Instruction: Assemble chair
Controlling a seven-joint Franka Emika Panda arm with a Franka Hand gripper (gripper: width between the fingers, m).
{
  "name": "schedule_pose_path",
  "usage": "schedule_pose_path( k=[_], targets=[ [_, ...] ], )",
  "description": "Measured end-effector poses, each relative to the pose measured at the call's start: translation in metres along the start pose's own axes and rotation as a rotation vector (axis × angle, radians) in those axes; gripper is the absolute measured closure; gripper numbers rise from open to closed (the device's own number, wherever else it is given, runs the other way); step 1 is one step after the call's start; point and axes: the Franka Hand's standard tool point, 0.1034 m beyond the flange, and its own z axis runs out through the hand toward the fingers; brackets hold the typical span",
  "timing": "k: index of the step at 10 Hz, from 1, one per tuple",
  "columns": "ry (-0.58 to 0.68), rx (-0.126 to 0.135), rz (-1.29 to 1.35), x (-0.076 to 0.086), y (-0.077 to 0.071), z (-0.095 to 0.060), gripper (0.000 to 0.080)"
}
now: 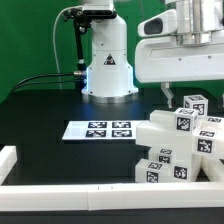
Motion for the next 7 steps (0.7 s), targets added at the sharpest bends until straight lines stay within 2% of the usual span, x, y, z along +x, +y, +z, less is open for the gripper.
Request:
schedule_pose_path(
  k=[1, 3, 4, 5, 7],
  targets=[
    [0.000, -0.001, 0.029, -0.0003, 0.0002, 0.0003, 0.0151],
    [-0.001, -0.001, 0.120, -0.0004, 0.0003, 0.0005, 0.0408],
    [-0.001, 0.000, 0.223, 0.0003, 0.0004, 0.0000, 0.0408],
    [0.002, 0.001, 0.386, 0.0023, 0.0011, -0.0012, 0.0518],
    [-0.002, -0.001, 0.662, 0.0002, 0.0029, 0.0004, 0.0518]
  ],
)
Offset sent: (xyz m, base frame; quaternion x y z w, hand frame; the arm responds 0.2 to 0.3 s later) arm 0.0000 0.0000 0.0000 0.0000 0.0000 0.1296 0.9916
